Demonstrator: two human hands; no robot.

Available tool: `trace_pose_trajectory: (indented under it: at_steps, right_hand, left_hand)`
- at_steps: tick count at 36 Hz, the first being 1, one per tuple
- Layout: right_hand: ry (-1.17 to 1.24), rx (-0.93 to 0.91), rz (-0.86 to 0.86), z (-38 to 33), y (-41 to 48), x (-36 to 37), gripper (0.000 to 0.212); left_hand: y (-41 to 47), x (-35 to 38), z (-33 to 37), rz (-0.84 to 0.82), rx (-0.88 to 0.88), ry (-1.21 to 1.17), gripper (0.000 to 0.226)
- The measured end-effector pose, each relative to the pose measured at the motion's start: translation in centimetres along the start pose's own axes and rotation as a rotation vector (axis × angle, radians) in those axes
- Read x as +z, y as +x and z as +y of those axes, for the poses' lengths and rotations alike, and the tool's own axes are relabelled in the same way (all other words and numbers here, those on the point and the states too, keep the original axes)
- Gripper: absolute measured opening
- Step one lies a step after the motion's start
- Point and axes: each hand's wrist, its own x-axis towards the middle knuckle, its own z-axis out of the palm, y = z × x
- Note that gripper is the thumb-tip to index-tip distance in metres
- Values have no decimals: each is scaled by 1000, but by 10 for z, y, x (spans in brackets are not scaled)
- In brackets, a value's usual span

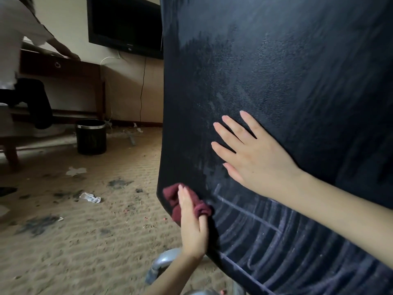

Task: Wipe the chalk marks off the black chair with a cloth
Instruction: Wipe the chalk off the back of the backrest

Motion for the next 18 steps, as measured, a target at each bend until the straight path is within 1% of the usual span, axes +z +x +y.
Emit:
trace_pose_trajectory:
  at_steps: [3,5,7,9,11,12,14,15,18]
  right_hand:
    - [5,0,-5,0,-2,-1,50]
    - [1,-8,0,0,-3,-1,50]
    - [27,3,21,0,-4,-1,53]
    - [97,37,77,0,-5,-2,54]
    - [143,64,135,1,-5,-2,58]
    - [160,68,153,1,-5,-2,60]
    - [196,74,173,1,-4,-3,59]
    - [208,76,180,1,-3,-3,58]
    - [222,73,165,-1,0,-2,55]
  left_hand:
    - [25,5,33,-69,334,41,73]
    - [43,5,56,-106,507,74,76]
    - [57,5,72,-142,574,126,74]
    - [64,5,74,-150,593,162,71]
    - [63,3,57,-113,576,152,71]
    - [59,1,43,-83,538,130,69]
    - [50,-5,13,-15,390,90,62]
    - [44,-7,1,-10,313,93,60]
    - [26,-17,-37,-82,65,160,65]
